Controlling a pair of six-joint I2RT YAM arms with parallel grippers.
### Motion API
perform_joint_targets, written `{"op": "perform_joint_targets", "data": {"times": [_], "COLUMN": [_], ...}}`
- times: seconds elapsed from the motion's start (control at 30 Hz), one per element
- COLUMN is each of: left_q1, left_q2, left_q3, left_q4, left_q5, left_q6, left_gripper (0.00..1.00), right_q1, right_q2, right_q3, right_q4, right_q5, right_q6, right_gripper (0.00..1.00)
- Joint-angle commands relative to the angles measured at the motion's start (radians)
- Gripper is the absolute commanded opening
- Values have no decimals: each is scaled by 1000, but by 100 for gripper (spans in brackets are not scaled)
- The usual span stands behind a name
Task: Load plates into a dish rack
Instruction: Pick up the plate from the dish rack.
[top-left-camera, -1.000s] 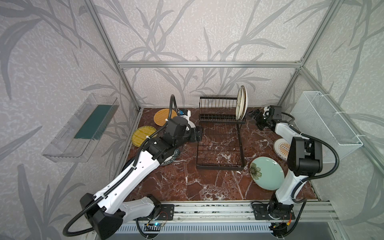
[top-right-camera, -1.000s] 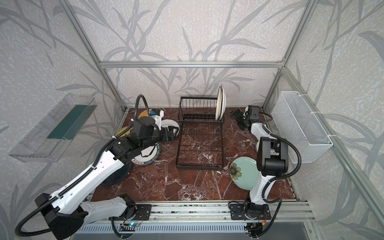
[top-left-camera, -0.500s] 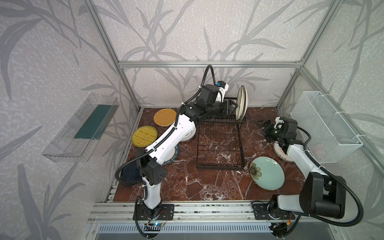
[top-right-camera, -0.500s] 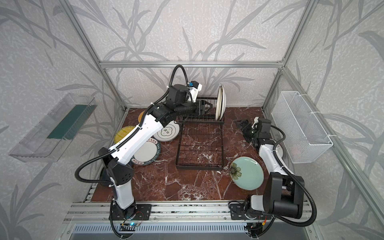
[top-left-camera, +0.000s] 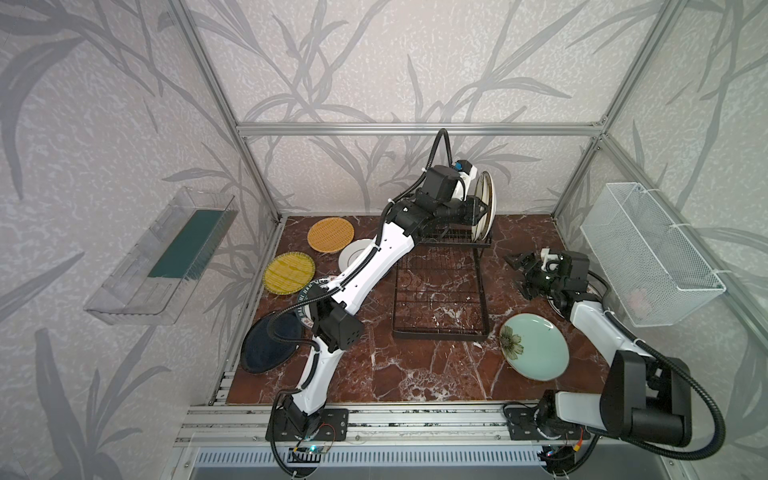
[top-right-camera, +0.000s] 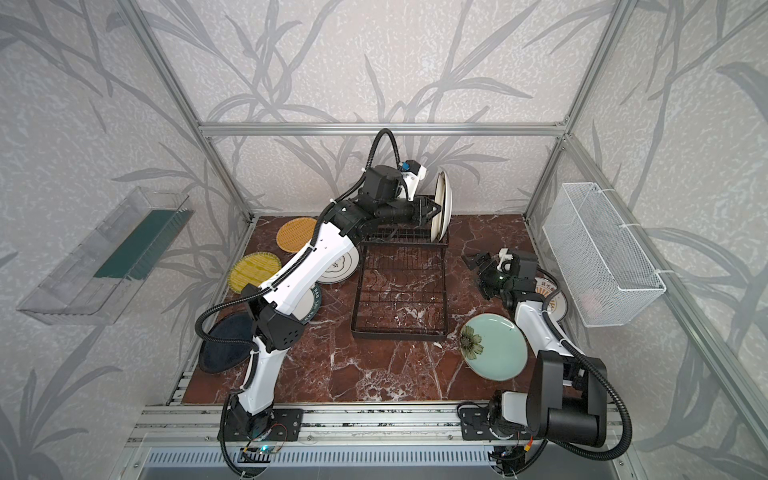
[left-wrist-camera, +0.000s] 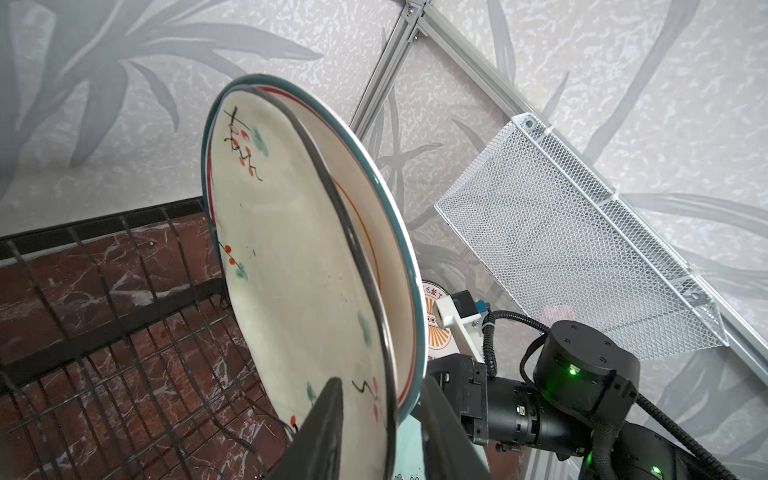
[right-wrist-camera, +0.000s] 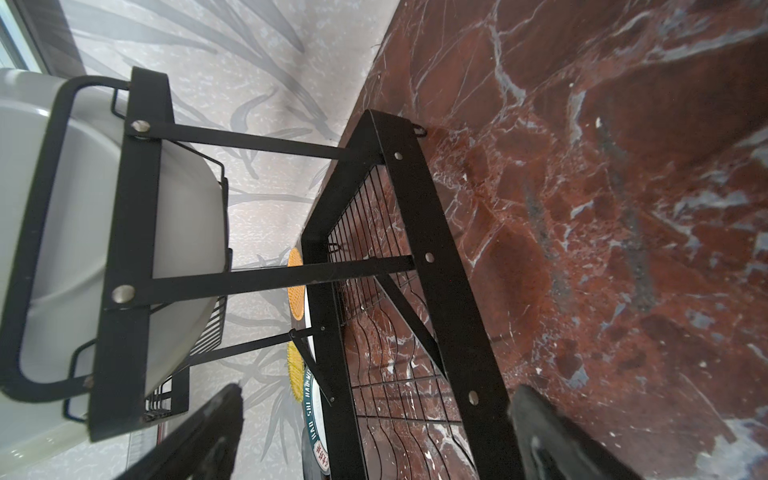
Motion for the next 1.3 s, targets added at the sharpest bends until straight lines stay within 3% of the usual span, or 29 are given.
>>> {"op": "perform_joint_targets", "data": {"times": [0.0,0.8,1.27], "left_q1": [-5,-17,-34], "left_q2": [20,27,-41], "left_q3": [34,33,21], "left_q4": [9,94,142], "left_q5": [0,26,37], "left_q6": [-18,-184,-115], "left_gripper": [28,0,0], "right_q1": [2,1,22], "right_q2": [-19,9,47], "right_q3": [2,0,15], "right_q4": [42,63,80], "right_q5": [-36,-52,-54], "right_q6": [15,31,37], "right_gripper": [99,99,99]}}
